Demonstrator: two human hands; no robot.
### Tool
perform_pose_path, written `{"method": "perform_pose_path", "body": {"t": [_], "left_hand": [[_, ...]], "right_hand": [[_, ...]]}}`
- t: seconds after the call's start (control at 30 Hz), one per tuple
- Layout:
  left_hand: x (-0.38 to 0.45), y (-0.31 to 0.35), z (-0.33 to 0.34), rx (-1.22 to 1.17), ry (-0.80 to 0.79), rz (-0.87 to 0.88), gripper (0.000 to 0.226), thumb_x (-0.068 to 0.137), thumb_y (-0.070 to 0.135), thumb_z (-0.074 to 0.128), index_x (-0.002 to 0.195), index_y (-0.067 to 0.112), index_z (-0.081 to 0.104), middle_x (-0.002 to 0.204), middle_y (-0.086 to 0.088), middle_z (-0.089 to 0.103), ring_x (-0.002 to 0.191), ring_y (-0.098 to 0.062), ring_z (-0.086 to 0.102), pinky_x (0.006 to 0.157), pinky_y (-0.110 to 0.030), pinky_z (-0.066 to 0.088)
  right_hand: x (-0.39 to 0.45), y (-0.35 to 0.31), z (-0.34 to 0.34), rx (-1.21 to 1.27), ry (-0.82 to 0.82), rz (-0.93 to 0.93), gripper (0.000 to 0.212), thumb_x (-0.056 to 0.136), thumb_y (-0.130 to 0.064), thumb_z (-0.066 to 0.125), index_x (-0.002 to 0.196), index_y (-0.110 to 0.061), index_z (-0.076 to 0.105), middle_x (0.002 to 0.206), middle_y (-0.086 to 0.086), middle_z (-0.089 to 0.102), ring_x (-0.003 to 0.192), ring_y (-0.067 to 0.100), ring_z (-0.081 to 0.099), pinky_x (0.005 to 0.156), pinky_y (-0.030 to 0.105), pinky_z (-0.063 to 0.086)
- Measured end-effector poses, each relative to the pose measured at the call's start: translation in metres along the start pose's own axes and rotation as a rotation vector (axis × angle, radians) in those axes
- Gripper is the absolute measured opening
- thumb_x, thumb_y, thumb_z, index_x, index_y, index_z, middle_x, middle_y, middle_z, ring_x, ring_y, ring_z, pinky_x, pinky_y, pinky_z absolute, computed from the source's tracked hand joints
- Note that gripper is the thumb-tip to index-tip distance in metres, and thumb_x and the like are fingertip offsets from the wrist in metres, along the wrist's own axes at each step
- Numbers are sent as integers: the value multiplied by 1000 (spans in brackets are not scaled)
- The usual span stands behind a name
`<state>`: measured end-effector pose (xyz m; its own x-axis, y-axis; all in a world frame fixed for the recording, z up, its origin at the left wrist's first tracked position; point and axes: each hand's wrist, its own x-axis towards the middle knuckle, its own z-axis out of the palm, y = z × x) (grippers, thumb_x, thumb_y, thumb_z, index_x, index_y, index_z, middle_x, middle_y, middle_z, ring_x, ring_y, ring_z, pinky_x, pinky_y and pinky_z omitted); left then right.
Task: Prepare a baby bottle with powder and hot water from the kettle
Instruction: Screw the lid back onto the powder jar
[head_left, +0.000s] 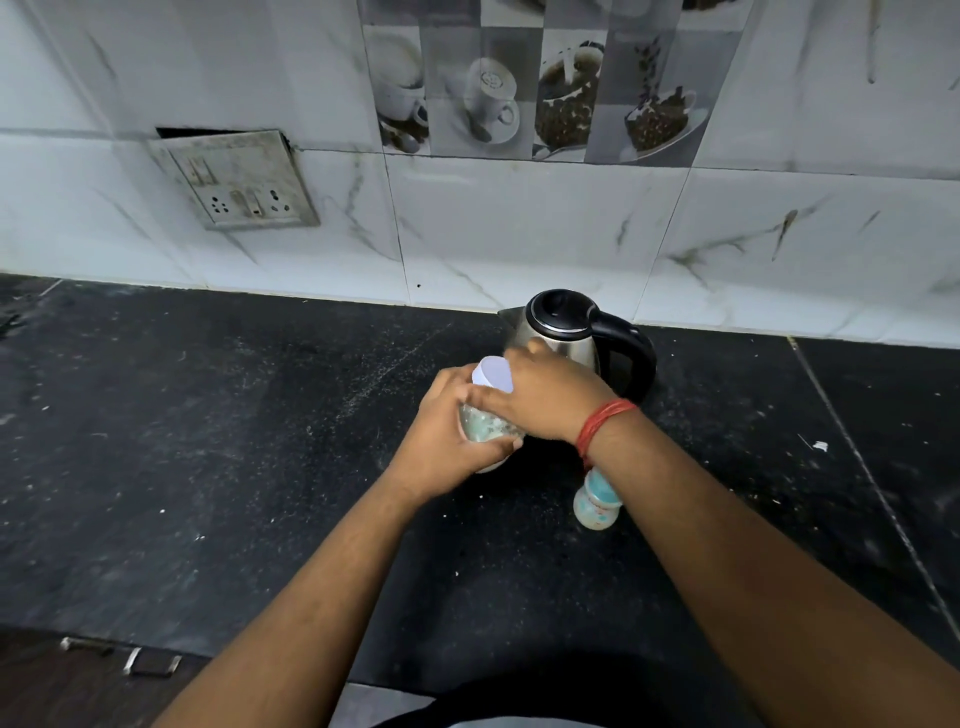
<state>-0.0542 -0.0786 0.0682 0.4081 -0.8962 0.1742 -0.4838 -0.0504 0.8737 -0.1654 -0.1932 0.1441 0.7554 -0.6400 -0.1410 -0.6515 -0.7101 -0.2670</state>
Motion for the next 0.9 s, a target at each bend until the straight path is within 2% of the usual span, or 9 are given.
{"method": "perform_pose_path", "body": {"t": [0.1, 0.17, 0.23, 0.4, 0.6, 0.67, 0.8, 0.83, 0.9], "left_hand": [[0, -2, -14, -6, -101, -16, 82, 68, 36, 90, 140, 29, 50, 130, 9, 51, 123, 5, 50, 101, -8, 38], [2, -1, -22, -10, -160, -20, 83, 65, 45, 86, 138, 32, 49, 129, 9, 52, 122, 1, 52, 102, -12, 41], [3, -2, -26, 1, -191, -18, 82, 66, 45, 86, 138, 31, 50, 129, 10, 53, 122, -1, 54, 102, -15, 43], [0, -9, -17, -12, -107, -23, 80, 71, 27, 91, 140, 23, 52, 126, 7, 53, 120, -1, 52, 101, -13, 41], [-7, -30, -12, 8, 2, -36, 82, 69, 20, 92, 139, 29, 49, 130, 6, 51, 120, 10, 48, 94, -3, 37], [-12, -39, -13, -22, 24, -65, 85, 66, 27, 91, 139, 33, 47, 133, 9, 49, 123, 7, 48, 97, -7, 39], [-24, -62, -21, -87, 112, -138, 85, 60, 39, 87, 132, 54, 46, 138, 10, 54, 130, -12, 52, 108, -35, 46], [-27, -67, -22, -106, 117, -151, 84, 60, 39, 87, 132, 53, 46, 137, 9, 56, 129, -14, 54, 108, -36, 47], [-35, -73, -23, -143, 123, -183, 83, 58, 40, 87, 131, 45, 47, 134, 10, 59, 125, -7, 58, 104, -26, 48]], "right_hand": [[2, 13, -15, 45, -149, -189, 79, 82, -77, 53, 144, -30, 42, 138, -1, 41, 125, 23, 51, 104, 41, 44], [3, 19, -19, 79, -172, -328, 80, 83, -63, 66, 151, -36, 34, 140, -7, 40, 128, 17, 47, 108, 37, 42], [5, 19, -15, 101, -159, -385, 80, 82, -59, 70, 151, -38, 35, 136, -10, 43, 125, 13, 48, 106, 34, 42], [11, 4, -3, -7, -57, -305, 77, 82, -74, 55, 146, -32, 42, 133, -8, 47, 121, 20, 54, 98, 39, 46], [15, -16, 20, -107, -38, -186, 87, 83, -81, 46, 143, -17, 42, 137, 3, 47, 117, 26, 57, 78, 35, 37], [17, -18, 32, -70, -38, -185, 96, 82, -80, 50, 152, -17, 31, 143, 5, 42, 123, 28, 54, 84, 37, 43], [17, -25, 62, 145, 4, -205, 101, 80, -56, 74, 158, -21, 21, 149, 5, 39, 135, 27, 44, 107, 38, 40], [16, -26, 70, 213, 15, -196, 102, 78, -50, 78, 158, -21, 22, 149, 5, 40, 136, 27, 43, 110, 38, 38], [16, -28, 86, 334, 21, -182, 104, 75, -41, 83, 158, -21, 24, 150, 6, 42, 137, 26, 41, 112, 36, 36]]}}
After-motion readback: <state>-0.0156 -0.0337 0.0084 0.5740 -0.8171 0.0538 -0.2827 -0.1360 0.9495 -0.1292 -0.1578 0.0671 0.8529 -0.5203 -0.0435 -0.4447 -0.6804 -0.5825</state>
